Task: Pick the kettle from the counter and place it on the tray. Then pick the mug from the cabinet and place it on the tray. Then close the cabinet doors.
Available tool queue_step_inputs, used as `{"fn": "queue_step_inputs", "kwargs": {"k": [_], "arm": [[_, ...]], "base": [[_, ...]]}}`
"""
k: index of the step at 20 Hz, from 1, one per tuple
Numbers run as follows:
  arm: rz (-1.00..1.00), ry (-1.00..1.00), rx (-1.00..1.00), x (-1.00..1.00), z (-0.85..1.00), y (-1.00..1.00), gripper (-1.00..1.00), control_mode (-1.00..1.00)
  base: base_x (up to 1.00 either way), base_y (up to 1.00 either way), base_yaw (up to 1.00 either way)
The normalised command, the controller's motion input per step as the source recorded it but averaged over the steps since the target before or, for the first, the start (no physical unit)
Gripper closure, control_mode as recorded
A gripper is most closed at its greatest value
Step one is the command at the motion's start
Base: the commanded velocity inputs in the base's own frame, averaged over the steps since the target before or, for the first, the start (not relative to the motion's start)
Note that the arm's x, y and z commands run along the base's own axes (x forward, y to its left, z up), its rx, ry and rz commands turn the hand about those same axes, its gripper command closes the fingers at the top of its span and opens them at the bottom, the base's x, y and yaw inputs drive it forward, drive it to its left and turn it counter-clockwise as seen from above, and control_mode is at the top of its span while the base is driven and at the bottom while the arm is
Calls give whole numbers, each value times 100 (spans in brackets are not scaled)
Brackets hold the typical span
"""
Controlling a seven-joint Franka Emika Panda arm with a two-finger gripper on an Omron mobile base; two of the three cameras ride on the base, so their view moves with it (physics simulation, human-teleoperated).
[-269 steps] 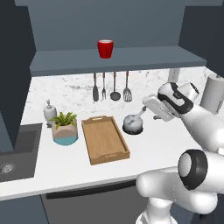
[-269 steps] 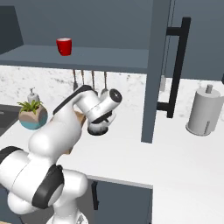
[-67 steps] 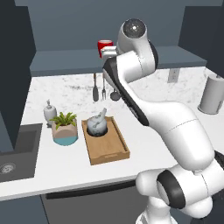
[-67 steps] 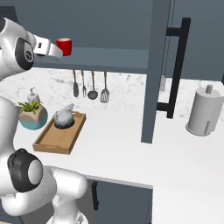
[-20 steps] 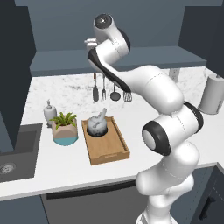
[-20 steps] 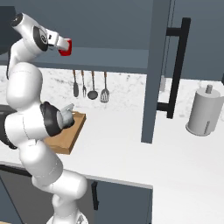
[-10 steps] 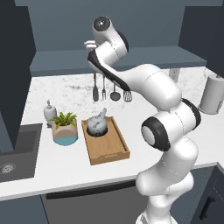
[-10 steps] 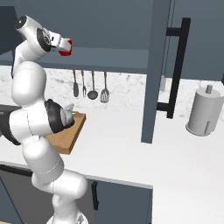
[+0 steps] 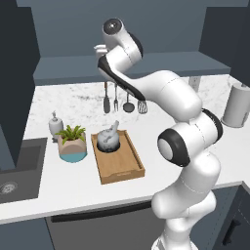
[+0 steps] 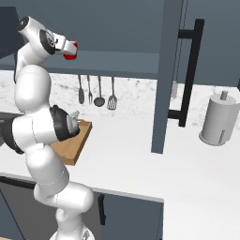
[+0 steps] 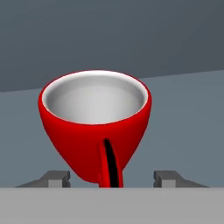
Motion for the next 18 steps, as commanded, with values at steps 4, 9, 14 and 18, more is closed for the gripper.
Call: {"fn": "queue_step_inputs", "kwargs": {"k": [4, 9, 14, 18], "arm": [[-11, 0, 0, -1, 0, -2, 100, -100], [-11, 0, 0, -1, -1, -3, 100, -100], [-1, -8, 0, -13, 0, 0, 100, -100], [16, -6, 0, -65, 0, -9, 100, -100]], "base": [[0, 0, 0], [0, 0, 0], [0, 0, 0], [0, 0, 0]]}}
